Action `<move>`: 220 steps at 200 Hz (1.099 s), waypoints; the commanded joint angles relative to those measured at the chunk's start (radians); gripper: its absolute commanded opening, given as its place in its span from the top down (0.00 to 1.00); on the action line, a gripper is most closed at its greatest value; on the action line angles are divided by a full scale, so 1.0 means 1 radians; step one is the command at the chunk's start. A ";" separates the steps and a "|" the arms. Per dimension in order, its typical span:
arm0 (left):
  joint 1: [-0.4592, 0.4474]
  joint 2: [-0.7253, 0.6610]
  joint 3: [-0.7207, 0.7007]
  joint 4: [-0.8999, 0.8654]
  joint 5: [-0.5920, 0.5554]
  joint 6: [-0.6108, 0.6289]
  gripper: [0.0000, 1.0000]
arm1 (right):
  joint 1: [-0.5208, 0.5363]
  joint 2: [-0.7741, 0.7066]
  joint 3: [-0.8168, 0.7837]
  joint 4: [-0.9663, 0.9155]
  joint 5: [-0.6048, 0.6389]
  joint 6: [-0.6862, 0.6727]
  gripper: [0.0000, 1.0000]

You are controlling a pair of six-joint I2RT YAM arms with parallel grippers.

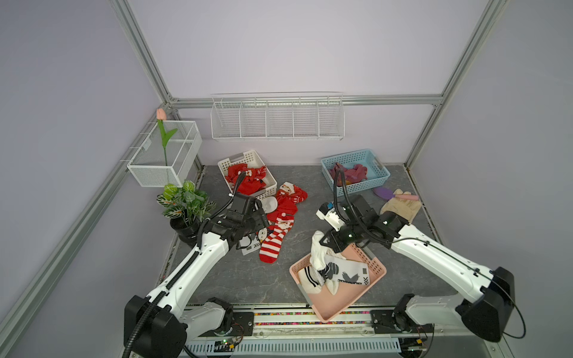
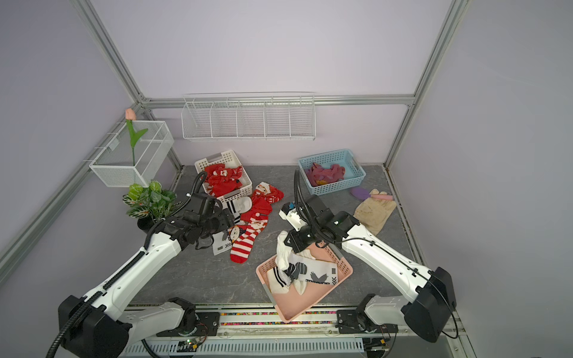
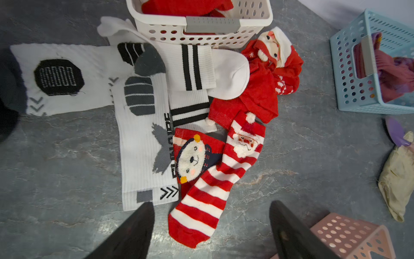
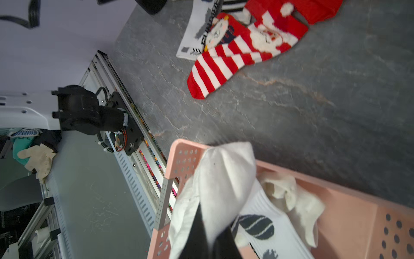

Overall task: Sort the socks into the basket by color
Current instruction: Place the sock in the bin.

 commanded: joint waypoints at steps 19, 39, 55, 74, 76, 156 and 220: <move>-0.013 0.087 0.054 0.066 0.024 0.025 0.21 | -0.015 -0.029 -0.191 0.043 0.057 0.090 0.93; -0.013 0.125 0.068 0.079 0.029 0.035 0.21 | -0.021 0.014 -0.280 0.090 0.076 0.117 0.93; -0.013 0.149 0.074 0.090 0.027 0.039 0.20 | -0.023 0.048 -0.321 0.101 0.087 0.135 0.93; -0.013 0.169 0.074 0.101 0.016 0.042 0.19 | -0.025 0.057 -0.366 0.129 0.107 0.163 0.93; -0.013 0.171 0.074 0.102 0.015 0.043 0.19 | -0.026 0.058 -0.367 0.130 0.110 0.165 0.93; -0.013 0.300 0.144 0.091 -0.040 0.060 0.14 | -0.025 -0.003 -0.234 -0.002 0.141 0.134 0.22; 0.001 0.438 0.268 -0.033 -0.202 0.038 0.12 | -0.039 -0.042 -0.062 -0.087 0.161 0.109 0.10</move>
